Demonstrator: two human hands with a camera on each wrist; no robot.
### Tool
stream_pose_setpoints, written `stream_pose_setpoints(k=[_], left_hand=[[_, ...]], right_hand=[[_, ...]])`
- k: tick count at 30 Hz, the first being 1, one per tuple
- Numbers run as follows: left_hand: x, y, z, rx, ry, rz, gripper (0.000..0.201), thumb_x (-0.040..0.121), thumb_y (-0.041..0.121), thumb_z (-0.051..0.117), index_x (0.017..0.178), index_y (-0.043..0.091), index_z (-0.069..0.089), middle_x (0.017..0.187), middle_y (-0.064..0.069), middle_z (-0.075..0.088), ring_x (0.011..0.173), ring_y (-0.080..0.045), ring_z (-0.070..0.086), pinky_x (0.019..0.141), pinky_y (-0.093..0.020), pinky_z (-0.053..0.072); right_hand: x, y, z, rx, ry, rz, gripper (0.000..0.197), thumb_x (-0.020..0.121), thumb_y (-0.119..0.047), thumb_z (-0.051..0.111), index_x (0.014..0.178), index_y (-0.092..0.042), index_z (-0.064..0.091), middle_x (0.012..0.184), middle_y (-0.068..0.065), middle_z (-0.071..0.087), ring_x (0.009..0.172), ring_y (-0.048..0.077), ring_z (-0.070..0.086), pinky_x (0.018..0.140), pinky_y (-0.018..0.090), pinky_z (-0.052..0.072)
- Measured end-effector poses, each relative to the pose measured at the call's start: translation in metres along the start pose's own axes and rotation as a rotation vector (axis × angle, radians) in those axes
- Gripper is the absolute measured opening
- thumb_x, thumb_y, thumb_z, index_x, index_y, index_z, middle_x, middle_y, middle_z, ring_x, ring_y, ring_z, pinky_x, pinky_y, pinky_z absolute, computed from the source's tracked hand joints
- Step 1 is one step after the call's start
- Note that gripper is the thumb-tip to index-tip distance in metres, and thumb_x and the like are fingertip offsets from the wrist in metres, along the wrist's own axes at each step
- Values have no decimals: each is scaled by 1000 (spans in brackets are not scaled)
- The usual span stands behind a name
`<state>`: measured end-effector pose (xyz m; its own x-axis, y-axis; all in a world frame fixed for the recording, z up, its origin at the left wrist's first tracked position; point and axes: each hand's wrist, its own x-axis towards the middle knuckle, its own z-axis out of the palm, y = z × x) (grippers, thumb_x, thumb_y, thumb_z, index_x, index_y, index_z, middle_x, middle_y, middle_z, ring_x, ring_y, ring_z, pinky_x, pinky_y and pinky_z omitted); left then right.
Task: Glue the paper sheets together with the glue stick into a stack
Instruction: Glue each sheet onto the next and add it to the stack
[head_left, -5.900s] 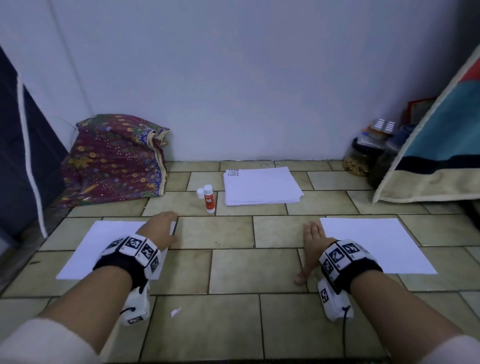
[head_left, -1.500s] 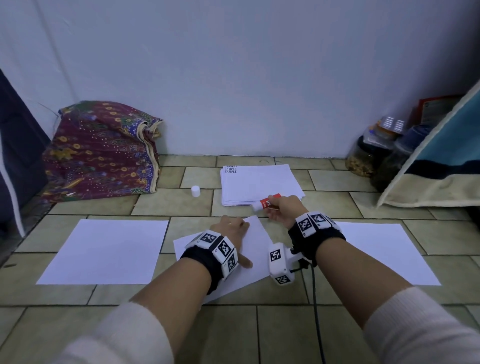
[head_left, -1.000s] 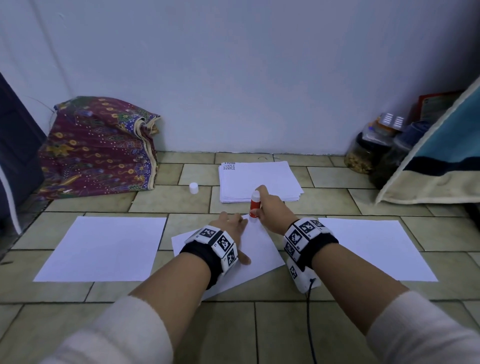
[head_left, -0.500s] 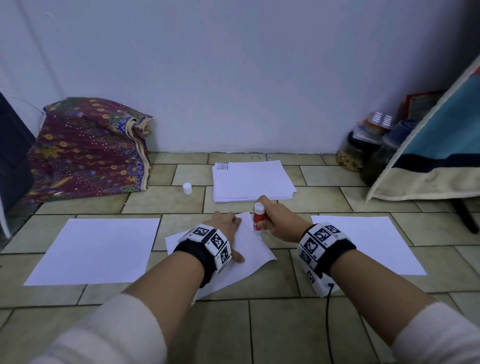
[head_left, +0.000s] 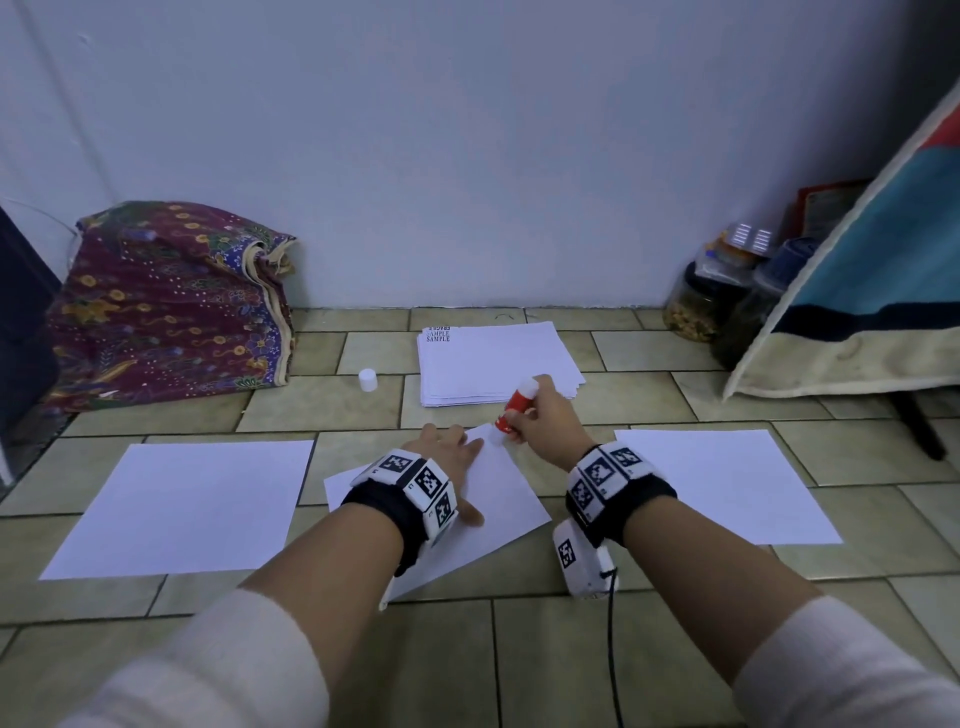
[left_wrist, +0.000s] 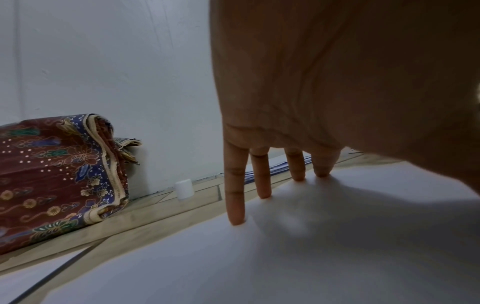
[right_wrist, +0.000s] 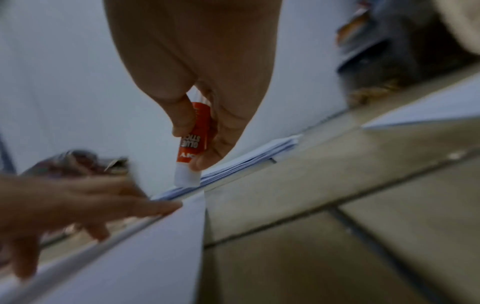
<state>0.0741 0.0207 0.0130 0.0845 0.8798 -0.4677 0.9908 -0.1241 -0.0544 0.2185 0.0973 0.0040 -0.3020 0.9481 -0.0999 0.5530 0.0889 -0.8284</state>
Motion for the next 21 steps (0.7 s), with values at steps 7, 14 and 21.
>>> stream_pose_setpoints(k=[7, 14, 21], left_hand=[[-1, 0, 2, 27, 25, -16, 97, 76, 66, 63, 151, 25, 16, 149, -2, 26, 131, -30, 28, 94, -41, 41], [-1, -3, 0, 57, 18, 36, 99, 79, 64, 63, 152, 19, 14, 150, -6, 25, 132, -29, 29, 99, -41, 40], [-3, -25, -6, 75, -41, 117, 92, 85, 49, 65, 154, 23, 9, 158, 1, 13, 138, -26, 25, 108, -41, 36]], right_hand=[[-24, -5, -2, -417, -213, -266, 31, 92, -4, 54, 118, -6, 37, 102, 16, 64, 87, 26, 57, 68, 29, 38], [-55, 12, -25, -419, -383, -361, 25, 91, -3, 50, 101, -18, 34, 98, 8, 68, 89, 22, 64, 81, 39, 53], [-69, 22, -44, -371, -416, -298, 24, 91, -8, 56, 103, -16, 37, 99, 11, 66, 86, 24, 63, 78, 37, 53]])
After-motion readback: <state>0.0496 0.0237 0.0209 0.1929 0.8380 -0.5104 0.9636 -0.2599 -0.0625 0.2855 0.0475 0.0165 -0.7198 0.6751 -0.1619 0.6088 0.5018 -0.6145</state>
